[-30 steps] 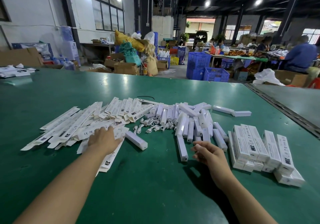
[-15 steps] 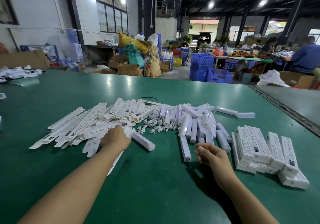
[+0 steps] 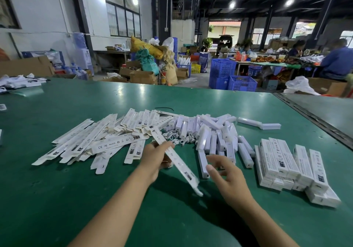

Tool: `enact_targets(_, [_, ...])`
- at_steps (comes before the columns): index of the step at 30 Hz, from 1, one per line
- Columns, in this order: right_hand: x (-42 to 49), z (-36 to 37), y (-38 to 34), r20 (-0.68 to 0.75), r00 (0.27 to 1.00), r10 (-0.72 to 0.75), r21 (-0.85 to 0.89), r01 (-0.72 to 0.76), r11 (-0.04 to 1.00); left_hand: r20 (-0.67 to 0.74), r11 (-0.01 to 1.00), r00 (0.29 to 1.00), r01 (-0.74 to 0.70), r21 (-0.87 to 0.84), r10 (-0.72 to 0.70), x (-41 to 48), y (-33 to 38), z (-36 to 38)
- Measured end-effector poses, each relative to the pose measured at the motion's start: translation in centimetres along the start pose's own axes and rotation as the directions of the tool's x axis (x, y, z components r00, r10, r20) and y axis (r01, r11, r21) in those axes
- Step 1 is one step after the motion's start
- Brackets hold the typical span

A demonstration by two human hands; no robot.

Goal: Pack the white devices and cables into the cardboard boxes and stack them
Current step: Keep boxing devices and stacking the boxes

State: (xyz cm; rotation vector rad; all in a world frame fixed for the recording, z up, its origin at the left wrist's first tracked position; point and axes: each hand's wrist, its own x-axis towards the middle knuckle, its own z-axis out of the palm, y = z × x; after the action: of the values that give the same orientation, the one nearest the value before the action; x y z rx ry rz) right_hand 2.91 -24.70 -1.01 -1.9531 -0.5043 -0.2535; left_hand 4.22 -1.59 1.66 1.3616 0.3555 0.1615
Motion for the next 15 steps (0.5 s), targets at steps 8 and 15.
enact_targets(8, [-0.3,0.0,-0.9,0.207,0.972,-0.107,-0.171,0.144,0.975,0.016,0.938,0.999,-0.04,-0.344,0.048,-2.5,-3.1,2.2])
enact_targets(15, [-0.6,0.3,-1.1,0.218,0.975,0.043,-0.079,-0.026,0.997,0.165,0.868,0.98,-0.011,-0.497,0.107,-3.1,-3.3,1.4])
